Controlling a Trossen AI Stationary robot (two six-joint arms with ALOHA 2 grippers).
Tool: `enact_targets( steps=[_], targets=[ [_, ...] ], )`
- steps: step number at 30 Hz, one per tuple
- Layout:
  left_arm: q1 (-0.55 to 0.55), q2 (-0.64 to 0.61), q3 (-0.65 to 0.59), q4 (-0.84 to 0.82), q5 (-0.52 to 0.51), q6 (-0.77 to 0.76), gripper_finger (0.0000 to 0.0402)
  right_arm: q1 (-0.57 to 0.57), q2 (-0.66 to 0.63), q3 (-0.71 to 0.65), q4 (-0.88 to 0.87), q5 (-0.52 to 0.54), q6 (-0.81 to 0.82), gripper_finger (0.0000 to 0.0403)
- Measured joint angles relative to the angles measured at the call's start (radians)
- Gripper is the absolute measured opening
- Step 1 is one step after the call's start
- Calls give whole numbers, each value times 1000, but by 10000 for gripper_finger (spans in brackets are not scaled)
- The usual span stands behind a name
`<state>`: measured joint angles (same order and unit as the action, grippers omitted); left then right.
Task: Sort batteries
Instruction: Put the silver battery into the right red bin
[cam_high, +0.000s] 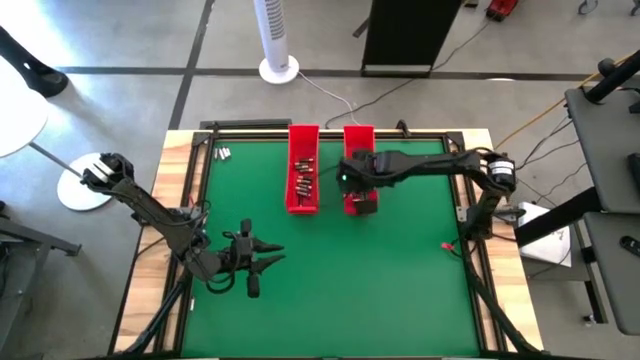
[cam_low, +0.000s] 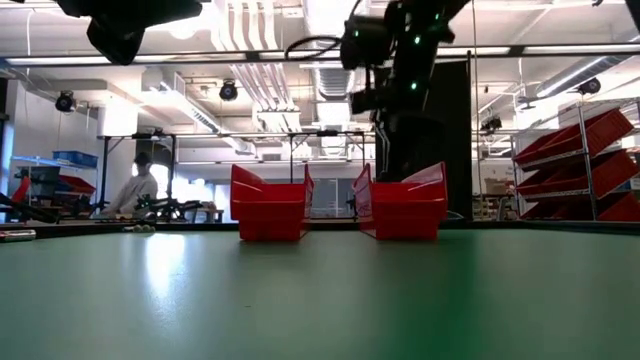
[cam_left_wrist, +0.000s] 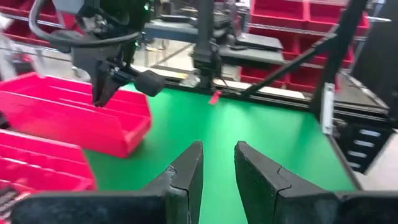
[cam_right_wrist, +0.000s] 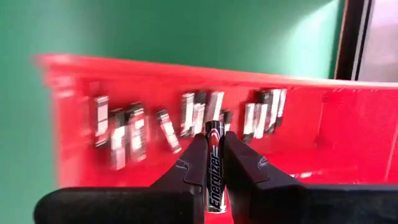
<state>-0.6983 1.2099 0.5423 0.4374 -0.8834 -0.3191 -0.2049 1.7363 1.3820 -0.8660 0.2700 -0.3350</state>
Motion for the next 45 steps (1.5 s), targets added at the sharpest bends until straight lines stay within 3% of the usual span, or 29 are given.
enact_targets(
  steps=[12, 26, 36, 40, 43, 45],
  targets=[
    [0, -1, 0, 18, -35, 45, 73, -190, 139, -7, 117, -121, -107, 24],
    [0, -1, 0, 23, -60, 54, 73, -266, 223, -3, 184, -182, -105, 45],
    [0, -1, 0, 20, -51, 50, 73, -265, 218, 27, 183, -165, -96, 116],
    [0, -26, 0, 45, -102, 114, 73, -248, 186, 84, 62, -149, -108, 154],
    [5, -76, 23, -17, -116, 122, 73, -208, 106, 110, -19, -67, -103, 172],
    [10, -117, 56, -149, -82, 68, 73, -165, 31, 109, -51, 11, -103, 180]
  ],
)
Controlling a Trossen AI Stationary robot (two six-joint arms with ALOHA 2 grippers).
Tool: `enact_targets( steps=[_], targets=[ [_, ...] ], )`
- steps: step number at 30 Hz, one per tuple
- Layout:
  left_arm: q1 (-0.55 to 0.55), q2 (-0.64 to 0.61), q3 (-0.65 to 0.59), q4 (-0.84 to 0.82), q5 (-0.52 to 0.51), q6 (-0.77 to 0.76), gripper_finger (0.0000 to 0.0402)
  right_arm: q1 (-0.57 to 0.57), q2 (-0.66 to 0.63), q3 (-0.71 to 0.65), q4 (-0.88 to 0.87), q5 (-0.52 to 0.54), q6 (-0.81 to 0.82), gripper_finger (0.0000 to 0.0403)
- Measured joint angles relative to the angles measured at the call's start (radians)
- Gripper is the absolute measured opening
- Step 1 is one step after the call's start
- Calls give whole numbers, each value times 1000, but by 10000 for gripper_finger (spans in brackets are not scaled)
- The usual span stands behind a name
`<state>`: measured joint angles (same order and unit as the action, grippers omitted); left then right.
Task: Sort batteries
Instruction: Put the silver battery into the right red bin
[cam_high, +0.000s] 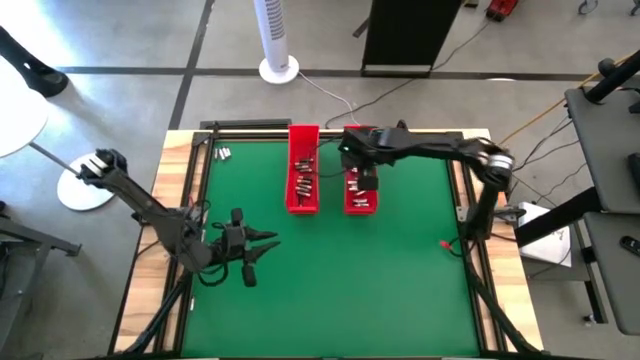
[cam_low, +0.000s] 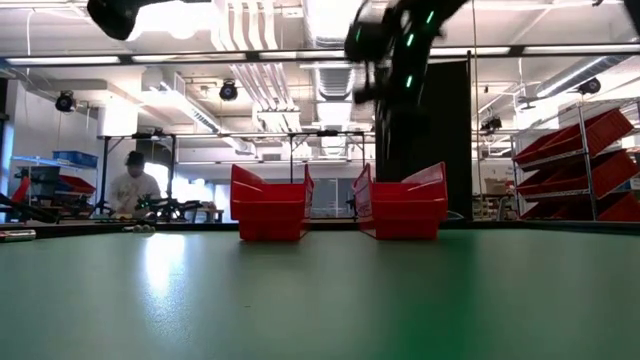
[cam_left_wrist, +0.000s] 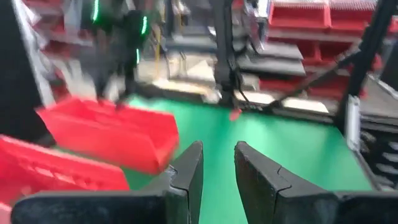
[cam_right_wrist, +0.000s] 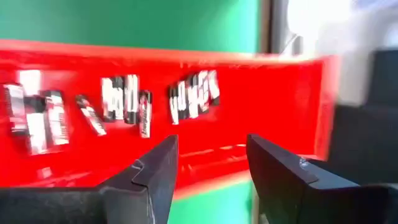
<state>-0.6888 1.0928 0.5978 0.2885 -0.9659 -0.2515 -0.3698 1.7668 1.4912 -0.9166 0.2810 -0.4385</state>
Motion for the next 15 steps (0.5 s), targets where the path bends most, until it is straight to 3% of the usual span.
enact_targets(
  steps=[2, 5, 8, 11, 15],
  targets=[
    [5, -29, 48, -215, 57, -151, 73, 55, -88, -9, -9, 57, 6, 184],
    [-1, -17, 113, -595, 130, -521, 73, 157, -227, -33, -5, 66, 95, 183],
    [-14, 31, 161, -921, 272, -924, 73, 276, -363, -87, 46, 60, 223, 175],
    [-14, 90, 212, -1134, 516, -1250, 73, 401, -485, -196, 187, 59, 326, 167],
    [-18, 189, 258, -1198, 883, -1377, 73, 552, -600, -394, 441, 60, 379, 161]
  ],
)
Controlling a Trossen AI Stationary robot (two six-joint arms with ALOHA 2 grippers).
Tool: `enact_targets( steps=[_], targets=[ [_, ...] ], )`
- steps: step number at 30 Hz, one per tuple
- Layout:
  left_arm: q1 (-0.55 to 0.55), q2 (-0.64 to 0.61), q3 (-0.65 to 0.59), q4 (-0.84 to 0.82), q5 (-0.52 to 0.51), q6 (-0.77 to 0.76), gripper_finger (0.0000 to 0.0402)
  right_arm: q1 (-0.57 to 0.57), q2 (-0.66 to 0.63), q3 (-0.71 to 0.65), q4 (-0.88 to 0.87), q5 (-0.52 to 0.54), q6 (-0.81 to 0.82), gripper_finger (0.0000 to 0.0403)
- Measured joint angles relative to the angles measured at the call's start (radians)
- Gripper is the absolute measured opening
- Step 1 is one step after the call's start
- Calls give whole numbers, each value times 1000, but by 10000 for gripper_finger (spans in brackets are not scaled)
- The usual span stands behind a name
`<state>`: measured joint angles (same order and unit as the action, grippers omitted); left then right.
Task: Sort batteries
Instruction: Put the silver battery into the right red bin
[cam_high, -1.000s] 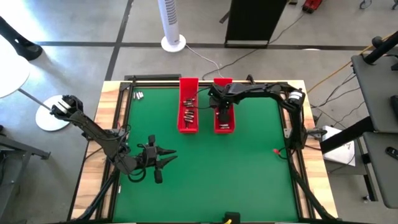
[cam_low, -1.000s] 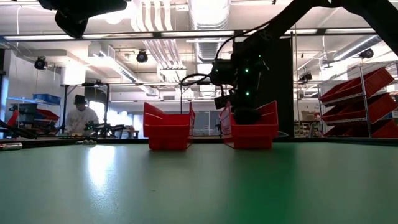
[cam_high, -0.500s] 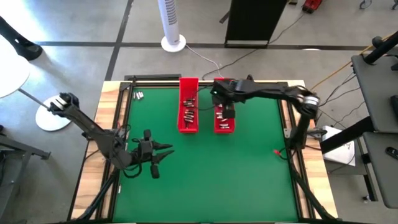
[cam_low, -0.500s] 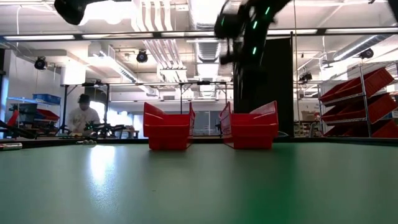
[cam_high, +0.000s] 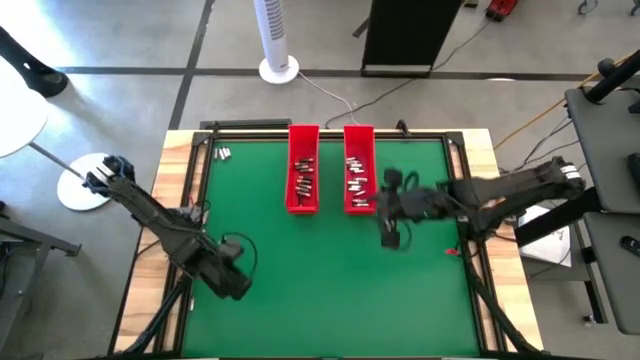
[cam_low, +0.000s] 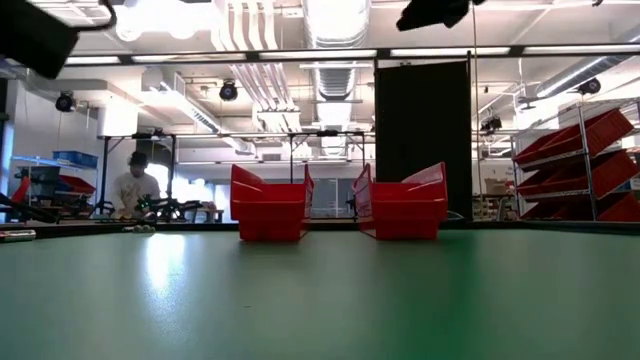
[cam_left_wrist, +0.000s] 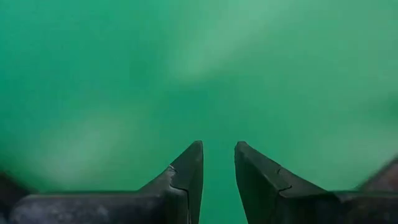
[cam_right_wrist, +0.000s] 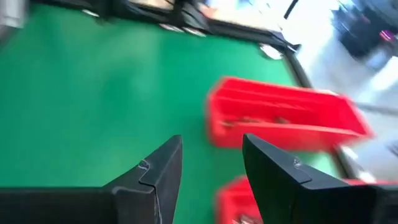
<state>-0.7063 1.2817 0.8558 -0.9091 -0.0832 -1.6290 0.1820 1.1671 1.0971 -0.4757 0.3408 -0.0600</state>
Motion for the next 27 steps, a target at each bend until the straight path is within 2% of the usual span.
enact_targets(
  steps=[5, 8, 12, 17, 21, 27],
  targets=[
    [-3, 139, 38, -15, 259, 123, 73, 178, -31, -221, 308, 6, 20, 166],
    [-11, 218, 65, -73, 378, 300, 73, 272, 3, -288, 423, 72, 56, 179],
    [-30, 320, 101, -135, 453, 521, 74, 374, 87, -316, 463, 211, 147, 200],
    [-50, 422, 99, -130, 602, 659, 109, 470, 209, -310, 466, 362, 240, 223],
    [-92, 456, 99, -134, 626, 703, 162, 501, 284, -294, 467, 427, 309, 242],
    [-173, 460, 98, -132, 578, 733, 226, 499, 327, -263, 469, 441, 322, 278]
  ],
)
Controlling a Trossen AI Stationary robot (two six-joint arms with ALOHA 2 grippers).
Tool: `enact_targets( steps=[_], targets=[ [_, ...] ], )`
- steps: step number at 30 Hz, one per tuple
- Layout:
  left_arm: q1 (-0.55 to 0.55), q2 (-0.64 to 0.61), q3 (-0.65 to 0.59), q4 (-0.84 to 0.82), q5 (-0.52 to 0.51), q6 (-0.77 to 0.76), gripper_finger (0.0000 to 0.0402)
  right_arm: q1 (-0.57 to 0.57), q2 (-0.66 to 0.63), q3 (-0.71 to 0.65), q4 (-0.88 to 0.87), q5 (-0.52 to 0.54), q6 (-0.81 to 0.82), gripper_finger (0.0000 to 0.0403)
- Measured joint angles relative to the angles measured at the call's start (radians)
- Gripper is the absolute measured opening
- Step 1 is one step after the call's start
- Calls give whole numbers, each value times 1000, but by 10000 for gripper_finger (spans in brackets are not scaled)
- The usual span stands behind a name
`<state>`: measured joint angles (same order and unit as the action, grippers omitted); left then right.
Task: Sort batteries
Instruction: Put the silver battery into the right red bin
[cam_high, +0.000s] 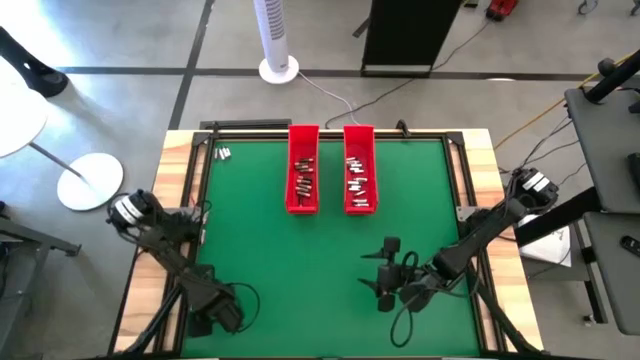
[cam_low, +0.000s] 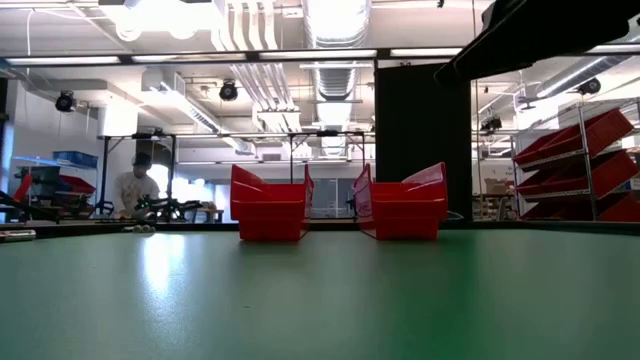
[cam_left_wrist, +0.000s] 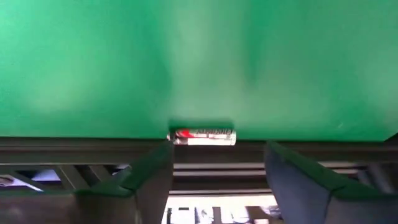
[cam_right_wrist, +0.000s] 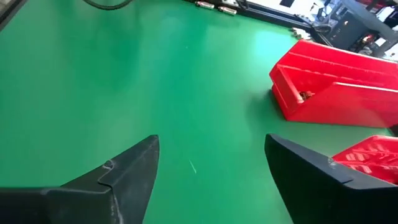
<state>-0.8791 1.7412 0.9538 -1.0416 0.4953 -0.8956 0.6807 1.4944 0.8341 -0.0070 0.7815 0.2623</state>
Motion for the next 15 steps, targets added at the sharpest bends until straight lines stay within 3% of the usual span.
enact_targets(
  steps=[8, 15],
  targets=[
    [-66, 0, -37, 4, 55, -62, 251, 2, 0, 5, -2, 4, 0, 315],
    [-59, -4, -71, 22, 19, 24, 252, 2, 0, 5, -2, -3, 17, 322]
  ],
)
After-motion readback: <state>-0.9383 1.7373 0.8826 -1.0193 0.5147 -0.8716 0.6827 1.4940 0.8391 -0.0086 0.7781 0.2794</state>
